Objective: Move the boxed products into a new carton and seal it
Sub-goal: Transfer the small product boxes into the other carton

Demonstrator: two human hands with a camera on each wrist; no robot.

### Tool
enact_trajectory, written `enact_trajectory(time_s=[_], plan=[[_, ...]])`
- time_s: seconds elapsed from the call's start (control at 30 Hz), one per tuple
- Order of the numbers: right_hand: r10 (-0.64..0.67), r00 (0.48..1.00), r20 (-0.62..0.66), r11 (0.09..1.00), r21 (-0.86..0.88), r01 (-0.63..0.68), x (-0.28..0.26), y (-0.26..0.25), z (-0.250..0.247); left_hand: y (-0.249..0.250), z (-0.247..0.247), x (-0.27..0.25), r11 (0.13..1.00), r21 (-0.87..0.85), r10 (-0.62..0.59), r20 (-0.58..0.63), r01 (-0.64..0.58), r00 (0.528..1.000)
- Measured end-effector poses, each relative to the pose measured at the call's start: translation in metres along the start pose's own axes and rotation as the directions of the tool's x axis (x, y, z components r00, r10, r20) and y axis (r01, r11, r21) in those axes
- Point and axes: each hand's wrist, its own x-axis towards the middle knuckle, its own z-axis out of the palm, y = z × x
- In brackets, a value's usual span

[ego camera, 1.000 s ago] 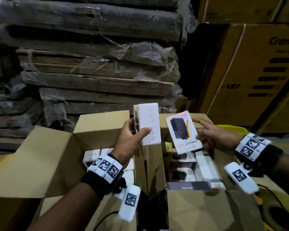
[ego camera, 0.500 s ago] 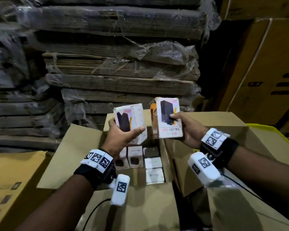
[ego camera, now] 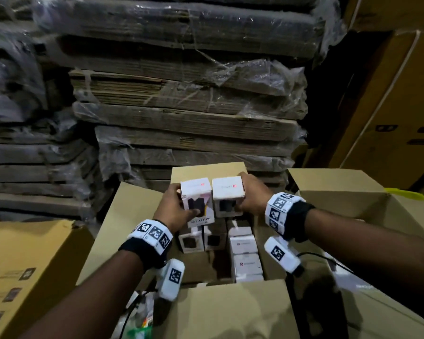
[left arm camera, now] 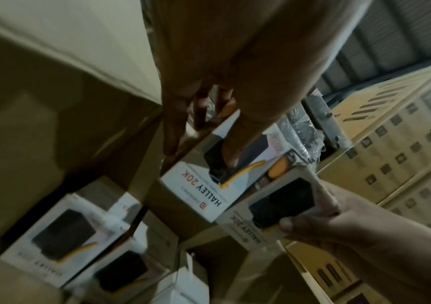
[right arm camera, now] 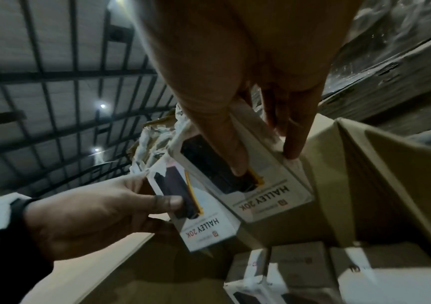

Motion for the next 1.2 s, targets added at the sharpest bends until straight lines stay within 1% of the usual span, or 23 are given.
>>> enact_trajectory(time_s=[0.03, 0.1, 0.2, 0.3, 0.4, 0.57, 0.63, 0.7, 0.77, 0.83, 0.9, 1.0, 1.13, 1.2], plan=[[0.019, 1.0, 0.006, 0.998, -0.052, -0.018, 0.002, 0.0, 0.003, 0.0, 0.001, 0.002, 0.999, 0.048, -0.009, 0.024, 0.007, 1.0], [0.056, 0.998, 0.033, 0.995, -0.085, -0.053, 0.007, -0.001, 0.008, -0.002, 0.001, 0.008, 0.986, 0.168, -0.021, 0.019, 0.018, 1.0], [0.061, 0.997, 0.048, 0.99, -0.13, -0.054, 0.017, -0.002, 0.015, -0.002, 0.003, 0.014, 0.949, 0.313, -0.032, 0.018, 0.025, 0.999], [0.069, 0.994, 0.086, 0.986, -0.154, -0.055, 0.023, -0.004, 0.023, -0.002, 0.006, 0.019, 0.916, 0.399, -0.067, 0.059, 0.038, 0.996], [0.092, 0.989, 0.114, 0.989, -0.129, -0.077, 0.025, -0.003, 0.037, -0.003, 0.009, 0.022, 0.899, 0.436, -0.085, 0.061, 0.051, 0.995], [0.212, 0.958, 0.195, 0.977, -0.057, -0.204, 0.027, -0.002, 0.053, -0.008, 0.019, 0.021, 0.862, 0.5, -0.124, 0.053, 0.081, 0.991], [0.237, 0.95, 0.203, 0.971, -0.03, -0.236, 0.028, 0.0, 0.056, -0.01, 0.024, 0.02, 0.85, 0.521, -0.114, 0.043, 0.076, 0.993], [0.226, 0.95, 0.216, 0.971, 0.028, -0.237, 0.028, 0.0, 0.059, -0.011, 0.026, 0.018, 0.852, 0.518, -0.101, 0.02, 0.076, 0.995], [0.176, 0.954, 0.244, 0.969, 0.125, -0.211, 0.027, 0.002, 0.061, -0.011, 0.028, 0.017, 0.859, 0.505, -0.091, -0.008, 0.083, 0.996], [0.181, 0.954, 0.237, 0.956, 0.187, -0.227, 0.026, 0.003, 0.062, -0.01, 0.027, 0.016, 0.87, 0.486, -0.074, -0.042, 0.085, 0.996], [0.216, 0.953, 0.212, 0.951, 0.176, -0.255, 0.026, 0.004, 0.064, -0.01, 0.026, 0.015, 0.871, 0.487, -0.034, -0.062, 0.06, 0.997], [0.221, 0.948, 0.23, 0.947, 0.182, -0.265, 0.027, 0.004, 0.068, -0.008, 0.023, 0.013, 0.848, 0.53, 0.032, -0.083, 0.017, 0.996], [0.187, 0.944, 0.27, 0.965, 0.131, -0.229, 0.024, 0.003, 0.067, -0.003, 0.019, 0.007, 0.791, 0.611, 0.028, -0.095, 0.036, 0.995], [0.194, 0.941, 0.279, 0.966, 0.114, -0.232, 0.023, 0.003, 0.067, -0.001, 0.017, 0.004, 0.761, 0.648, 0.044, -0.1, 0.032, 0.994]])
